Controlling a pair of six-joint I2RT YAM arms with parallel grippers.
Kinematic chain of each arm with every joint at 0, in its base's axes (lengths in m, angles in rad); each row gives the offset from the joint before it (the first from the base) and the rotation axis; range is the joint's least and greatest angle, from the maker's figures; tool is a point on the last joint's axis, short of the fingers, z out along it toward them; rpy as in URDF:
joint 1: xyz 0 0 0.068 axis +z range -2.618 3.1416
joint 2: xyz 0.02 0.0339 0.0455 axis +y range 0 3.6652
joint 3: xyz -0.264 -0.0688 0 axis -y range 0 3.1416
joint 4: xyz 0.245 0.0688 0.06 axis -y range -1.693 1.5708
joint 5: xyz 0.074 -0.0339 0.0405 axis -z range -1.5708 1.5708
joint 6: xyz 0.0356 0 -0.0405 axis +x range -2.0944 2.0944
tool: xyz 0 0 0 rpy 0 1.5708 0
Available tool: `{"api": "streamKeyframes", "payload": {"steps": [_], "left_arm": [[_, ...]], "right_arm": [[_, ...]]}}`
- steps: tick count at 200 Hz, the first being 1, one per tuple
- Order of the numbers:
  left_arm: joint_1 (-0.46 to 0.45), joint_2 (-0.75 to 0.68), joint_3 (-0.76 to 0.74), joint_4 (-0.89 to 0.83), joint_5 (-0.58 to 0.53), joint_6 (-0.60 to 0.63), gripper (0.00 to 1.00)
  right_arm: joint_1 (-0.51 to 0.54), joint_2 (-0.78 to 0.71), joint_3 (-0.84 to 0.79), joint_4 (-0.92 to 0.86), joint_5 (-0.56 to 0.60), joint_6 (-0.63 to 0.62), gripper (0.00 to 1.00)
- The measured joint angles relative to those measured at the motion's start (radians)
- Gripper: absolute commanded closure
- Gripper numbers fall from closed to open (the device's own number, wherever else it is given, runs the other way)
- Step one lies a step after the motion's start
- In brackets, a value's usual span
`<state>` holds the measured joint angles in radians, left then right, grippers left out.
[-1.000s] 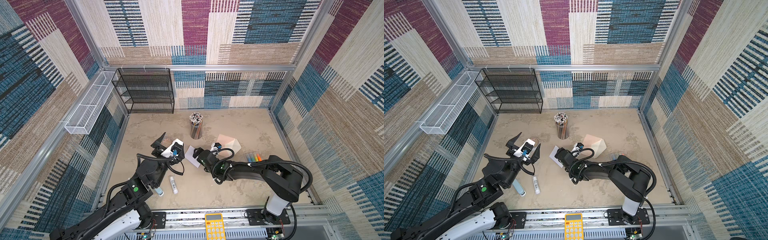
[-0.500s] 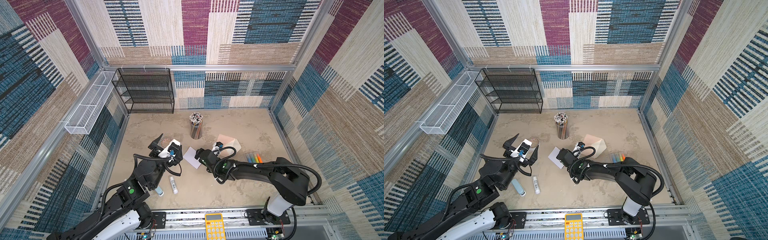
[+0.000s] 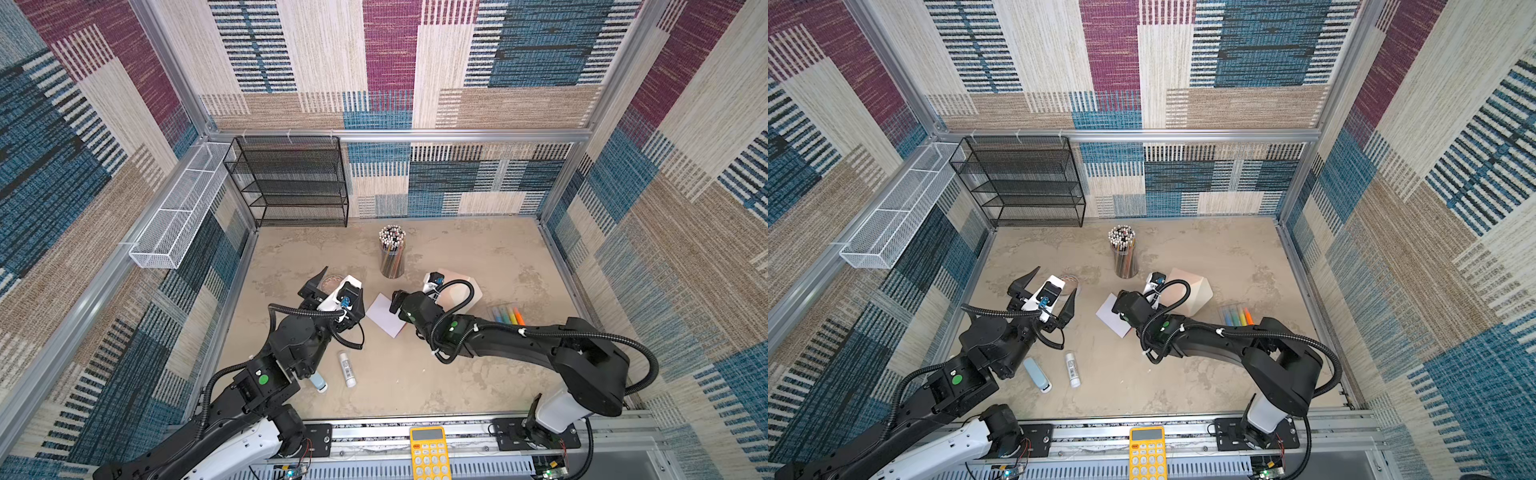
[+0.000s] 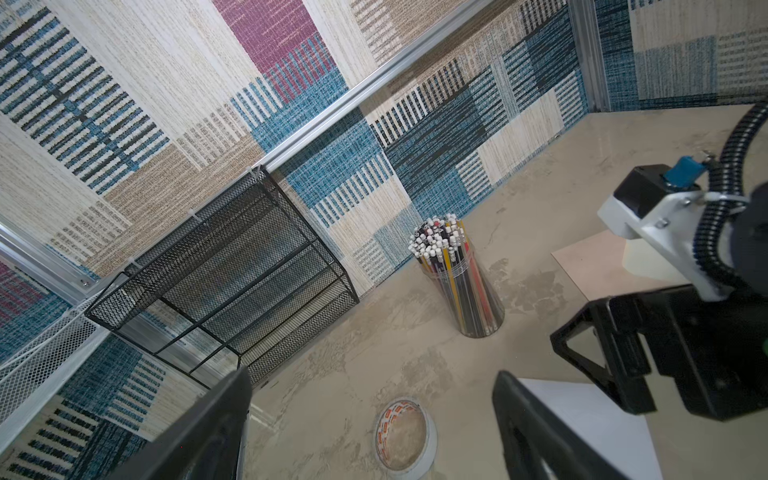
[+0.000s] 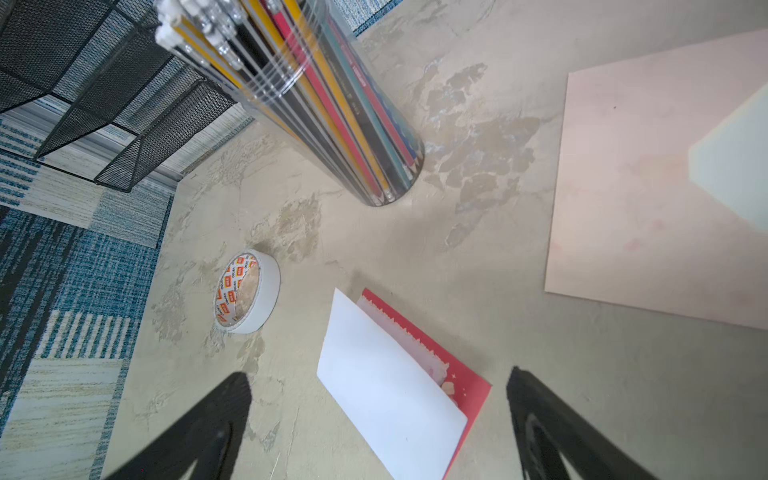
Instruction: Place the letter into the envelope and seal it
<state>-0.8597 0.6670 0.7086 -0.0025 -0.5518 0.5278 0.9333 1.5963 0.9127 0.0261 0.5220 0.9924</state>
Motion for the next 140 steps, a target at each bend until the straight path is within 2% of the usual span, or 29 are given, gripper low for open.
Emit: {"api": "streamKeyframes", "payload": {"steps": [68, 105, 140], "left_arm": [[0.000, 0.077, -0.002, 0.072, -0.013, -0.013, 0.13], [0.021, 0.135, 0.054, 0.040, -0.049, -0.114, 0.15], [0.051, 0.181, 0.102, -0.038, -0.009, -0.227, 0.15]], "right_arm": [[-0.103, -0.047, -0.047, 0.013, -0.124, -0.064, 0.00], [-0.151, -0.098, -0.069, 0.004, -0.161, -0.077, 0.00], [-0.245, -0.232, -0.170, -0.039, -0.172, -0.050, 0.00]]}}
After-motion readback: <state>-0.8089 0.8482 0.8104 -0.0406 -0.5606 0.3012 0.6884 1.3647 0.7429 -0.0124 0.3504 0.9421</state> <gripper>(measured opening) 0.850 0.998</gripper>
